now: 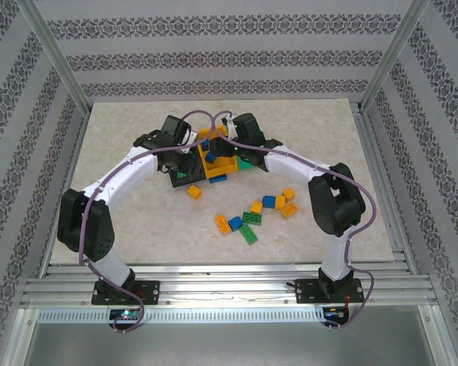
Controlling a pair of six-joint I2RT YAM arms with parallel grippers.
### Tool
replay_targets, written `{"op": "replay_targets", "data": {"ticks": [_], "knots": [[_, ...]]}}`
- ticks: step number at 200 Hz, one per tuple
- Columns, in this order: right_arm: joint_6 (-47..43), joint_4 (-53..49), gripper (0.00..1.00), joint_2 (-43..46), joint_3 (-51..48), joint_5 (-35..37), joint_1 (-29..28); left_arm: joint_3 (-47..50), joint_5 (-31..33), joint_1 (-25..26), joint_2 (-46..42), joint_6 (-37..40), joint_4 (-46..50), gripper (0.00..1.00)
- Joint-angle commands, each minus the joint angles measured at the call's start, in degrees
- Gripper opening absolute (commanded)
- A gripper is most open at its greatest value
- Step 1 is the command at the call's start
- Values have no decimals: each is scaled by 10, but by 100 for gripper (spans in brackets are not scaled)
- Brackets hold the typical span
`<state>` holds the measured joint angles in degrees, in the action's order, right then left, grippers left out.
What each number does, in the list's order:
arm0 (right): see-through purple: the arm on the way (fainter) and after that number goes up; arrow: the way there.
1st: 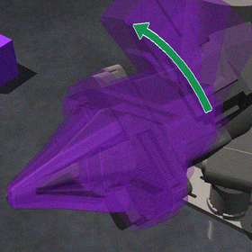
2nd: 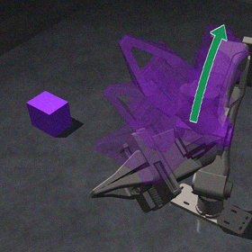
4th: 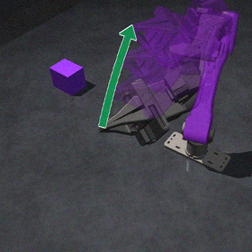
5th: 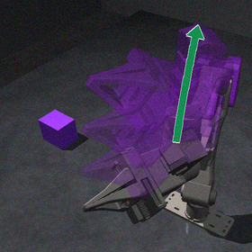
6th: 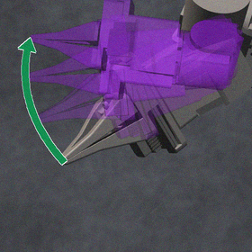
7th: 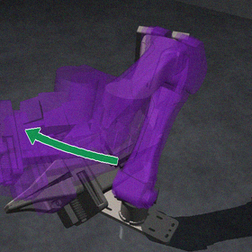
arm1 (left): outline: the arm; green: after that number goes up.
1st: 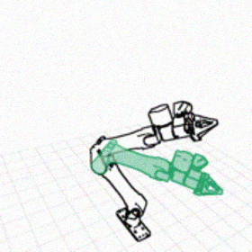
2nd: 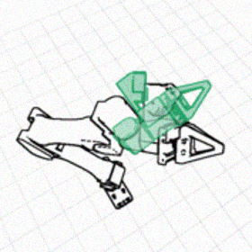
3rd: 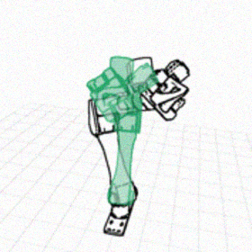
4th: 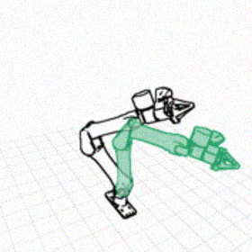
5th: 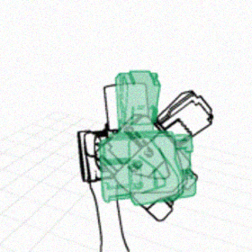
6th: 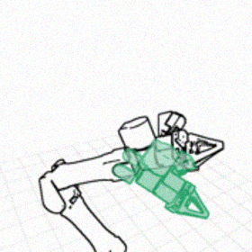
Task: Sort the legos into containers by color
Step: Place the lego in the container, then pick up the lego from the middle-right of the table.
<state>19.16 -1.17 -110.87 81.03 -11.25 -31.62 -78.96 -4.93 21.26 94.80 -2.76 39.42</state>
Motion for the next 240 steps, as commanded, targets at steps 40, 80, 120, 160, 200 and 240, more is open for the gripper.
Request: {"op": "replay_targets", "data": {"ticks": [40,80,120,160,200,240], "knots": [[-20,-40,60,169,-218,42,51,-14,-56,-4,-8,-17,5,63],[-3,-86,60,292,-351,60,137,-16,-76,-5,-4,-15,7,63],[10,-115,61,334,-410,68,185,-20,-88,-5,4,-15,12,64],[4,-139,61,297,-391,58,182,-21,-96,-5,8,-15,12,64],[6,-159,60,276,-374,72,182,-22,-97,-4,6,-14,14,64],[7,-174,57,237,-349,67,184,-20,-95,-5,-1,-13,11,64]]}}
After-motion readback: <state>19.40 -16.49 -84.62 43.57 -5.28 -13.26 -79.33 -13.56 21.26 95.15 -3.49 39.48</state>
